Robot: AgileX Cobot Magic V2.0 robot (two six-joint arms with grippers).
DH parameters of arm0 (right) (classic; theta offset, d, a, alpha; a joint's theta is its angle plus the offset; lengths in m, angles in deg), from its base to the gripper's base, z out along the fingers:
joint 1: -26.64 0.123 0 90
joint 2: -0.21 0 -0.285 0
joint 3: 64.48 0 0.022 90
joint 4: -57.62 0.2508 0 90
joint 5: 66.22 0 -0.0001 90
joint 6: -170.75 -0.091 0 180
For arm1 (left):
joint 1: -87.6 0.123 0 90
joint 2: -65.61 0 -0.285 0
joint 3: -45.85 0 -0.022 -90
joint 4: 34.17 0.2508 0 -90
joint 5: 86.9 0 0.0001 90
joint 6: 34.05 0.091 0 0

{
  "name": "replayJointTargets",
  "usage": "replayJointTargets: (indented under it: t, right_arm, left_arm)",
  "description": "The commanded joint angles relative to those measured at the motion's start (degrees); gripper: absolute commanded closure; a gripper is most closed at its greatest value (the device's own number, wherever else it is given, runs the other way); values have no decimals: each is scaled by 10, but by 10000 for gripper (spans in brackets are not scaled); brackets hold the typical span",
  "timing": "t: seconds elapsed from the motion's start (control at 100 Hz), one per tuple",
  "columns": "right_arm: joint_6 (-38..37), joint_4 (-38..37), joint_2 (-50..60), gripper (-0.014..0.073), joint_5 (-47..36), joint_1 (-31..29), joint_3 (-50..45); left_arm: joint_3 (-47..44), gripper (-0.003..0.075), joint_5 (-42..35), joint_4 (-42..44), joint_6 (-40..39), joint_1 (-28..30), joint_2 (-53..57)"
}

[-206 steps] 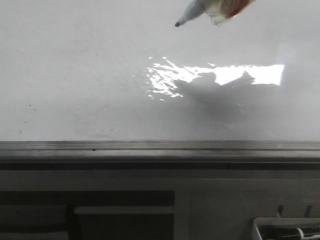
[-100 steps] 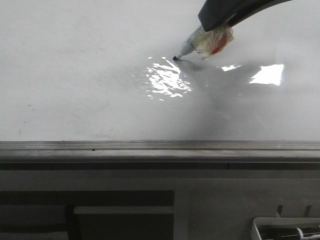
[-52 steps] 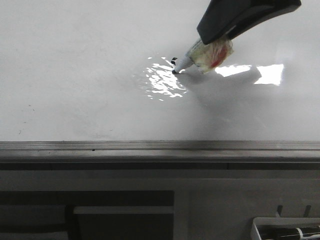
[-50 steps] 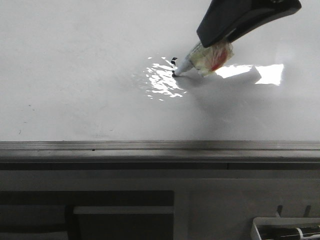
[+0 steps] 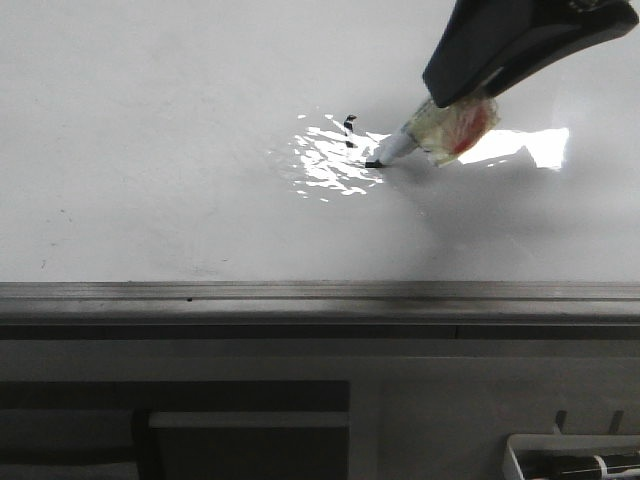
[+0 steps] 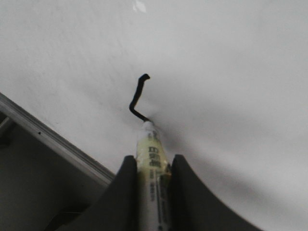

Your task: Write number 5 on whiteboard

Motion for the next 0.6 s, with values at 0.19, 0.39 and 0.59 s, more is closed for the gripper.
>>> replayJointTargets:
  t: [0.19, 0.39, 0.59]
  right_arm:
    - [-21, -30, 11, 634, 35, -1, 6]
    - [-21, -6, -26, 634, -29, 49, -8]
    - [-18, -6, -21, 634, -42, 60, 12]
  left_arm:
    - [16, 627, -49, -5, -6, 2, -2]
    - [16, 627, -64, -5, -6, 2, -2]
    - [16, 627, -66, -5, -6, 2, -2]
